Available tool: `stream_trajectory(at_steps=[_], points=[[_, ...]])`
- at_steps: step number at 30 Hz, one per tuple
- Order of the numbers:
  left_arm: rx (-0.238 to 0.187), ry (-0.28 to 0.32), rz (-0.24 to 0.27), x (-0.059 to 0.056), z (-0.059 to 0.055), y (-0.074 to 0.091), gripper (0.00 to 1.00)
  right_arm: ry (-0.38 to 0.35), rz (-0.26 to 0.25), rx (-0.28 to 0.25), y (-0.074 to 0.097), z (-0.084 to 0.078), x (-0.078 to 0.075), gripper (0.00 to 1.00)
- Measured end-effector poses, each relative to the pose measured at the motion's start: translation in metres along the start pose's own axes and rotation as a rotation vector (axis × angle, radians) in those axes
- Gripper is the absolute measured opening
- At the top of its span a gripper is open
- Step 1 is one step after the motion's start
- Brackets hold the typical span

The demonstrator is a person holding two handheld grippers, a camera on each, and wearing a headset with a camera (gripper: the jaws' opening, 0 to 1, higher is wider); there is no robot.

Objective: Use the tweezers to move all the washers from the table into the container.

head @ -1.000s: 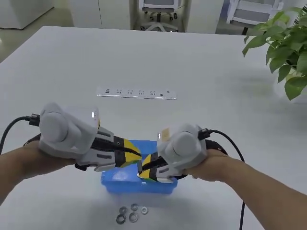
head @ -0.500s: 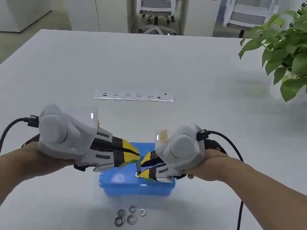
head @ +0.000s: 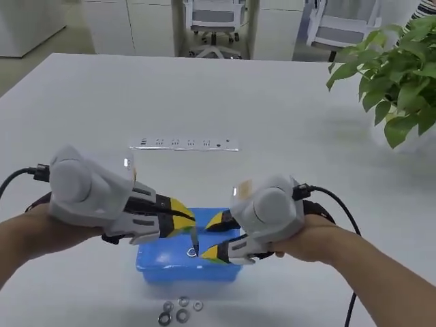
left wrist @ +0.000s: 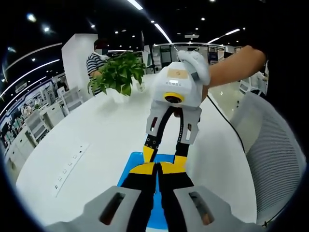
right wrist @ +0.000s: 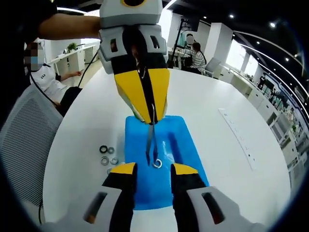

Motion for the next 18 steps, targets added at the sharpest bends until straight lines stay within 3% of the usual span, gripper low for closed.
stream_trajectory(at_steps=[10,18], points=[[0.004,0.001,0.006,-0.004,0.008,0.01,0.05,-0.037,-0.044,0.002,0.023,-0.003,0.012,0.39],[0.007,-0.011,0.005,-0.01,0.022,0.02,0.05,-0.07,-0.08,0.002,0.041,-0.006,0.024,0.47]])
Point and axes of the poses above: the centre of the closed fingertips' face, and the gripper's own axes: y roughly backward along the fingers, x roughly to its left, z roughly out of its top, the point moved 8 cm from there along y, roughly backward along the fingers, and after that the axes turned 1 degree about -z, right-handed, at the moved point
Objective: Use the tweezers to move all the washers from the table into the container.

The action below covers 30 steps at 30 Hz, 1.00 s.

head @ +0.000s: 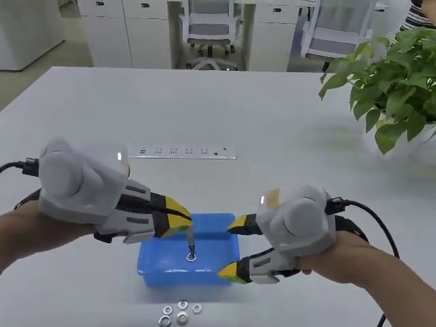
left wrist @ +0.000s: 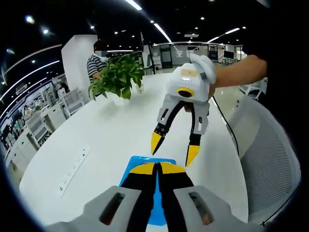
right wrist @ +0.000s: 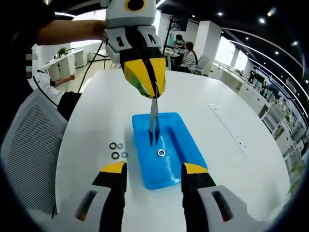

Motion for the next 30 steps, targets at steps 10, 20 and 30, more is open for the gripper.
stream_trajectory(at_steps=[10,20,30], points=[[-0.001,-0.012,-0.024,-0.012,0.012,0.009,0.05,-0.046,-0.05,-0.029,0.015,-0.006,0.011,0.59],[-0.014,-0.024,-0.045,-0.023,0.02,0.014,0.05,-0.103,-0.055,-0.056,0.022,-0.014,0.027,0.67],[-0.001,-0.036,-0.082,-0.037,0.014,0.007,0.05,-0.132,-0.056,-0.077,0.028,-0.02,0.038,0.77]])
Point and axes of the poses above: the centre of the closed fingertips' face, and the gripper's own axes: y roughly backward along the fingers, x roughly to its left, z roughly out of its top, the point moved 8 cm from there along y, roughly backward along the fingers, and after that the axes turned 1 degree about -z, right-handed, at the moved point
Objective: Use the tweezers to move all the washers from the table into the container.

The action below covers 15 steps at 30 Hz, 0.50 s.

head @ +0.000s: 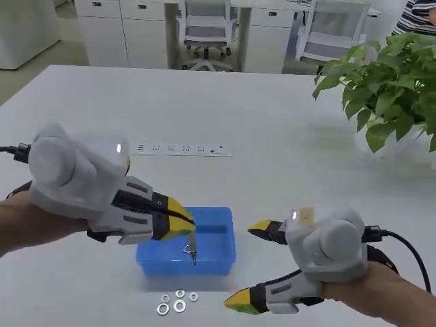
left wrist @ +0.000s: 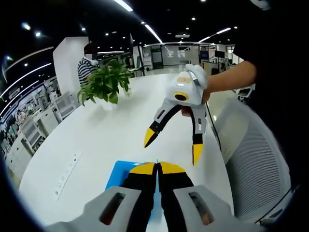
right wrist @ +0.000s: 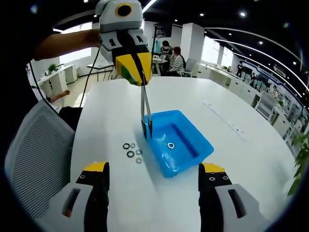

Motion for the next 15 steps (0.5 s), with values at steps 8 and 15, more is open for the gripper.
stream_trajectory(at_steps=[8,15], points=[[0.017,-0.008,-0.008,-0.007,-0.01,-0.009,0.05,-0.026,-0.003,-0.003,0.001,-0.007,0.005,0.87],[0.036,-0.004,-0.02,-0.011,-0.02,-0.018,0.05,-0.03,-0.005,-0.014,0.001,-0.009,0.009,0.94]])
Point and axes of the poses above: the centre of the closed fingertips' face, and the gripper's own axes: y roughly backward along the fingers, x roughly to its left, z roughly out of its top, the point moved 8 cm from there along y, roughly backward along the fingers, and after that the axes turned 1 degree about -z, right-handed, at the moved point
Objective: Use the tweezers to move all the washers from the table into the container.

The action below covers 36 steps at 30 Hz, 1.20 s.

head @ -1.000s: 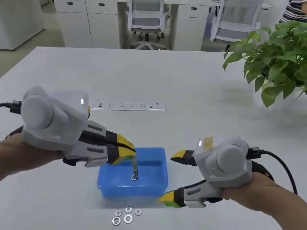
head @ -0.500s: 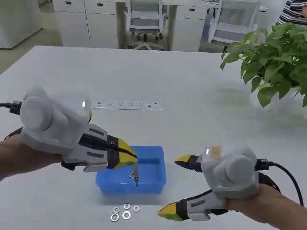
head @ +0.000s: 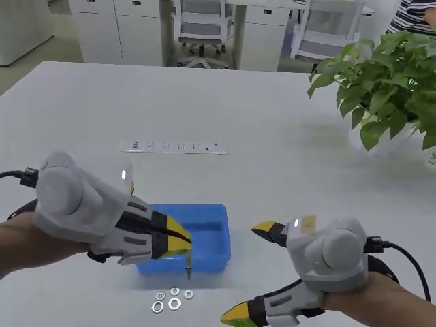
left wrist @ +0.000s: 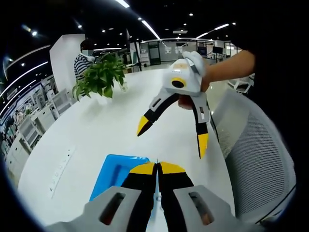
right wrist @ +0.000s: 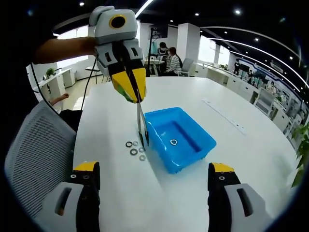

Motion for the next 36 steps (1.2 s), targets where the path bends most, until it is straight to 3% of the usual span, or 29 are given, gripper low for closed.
stream_trajectory(at_steps=[22,29,36], points=[[0.042,0.006,-0.021,-0.001,-0.018,-0.02,0.05,-0.03,0.01,0.017,0.0,-0.012,0.01,1.0],[0.043,0.014,-0.014,-0.001,-0.027,-0.022,0.05,-0.038,0.017,0.012,-0.002,-0.011,0.012,0.99],[0.021,0.019,-0.003,0.002,-0.028,-0.022,0.05,-0.032,0.027,0.014,-0.003,-0.011,0.013,0.97]])
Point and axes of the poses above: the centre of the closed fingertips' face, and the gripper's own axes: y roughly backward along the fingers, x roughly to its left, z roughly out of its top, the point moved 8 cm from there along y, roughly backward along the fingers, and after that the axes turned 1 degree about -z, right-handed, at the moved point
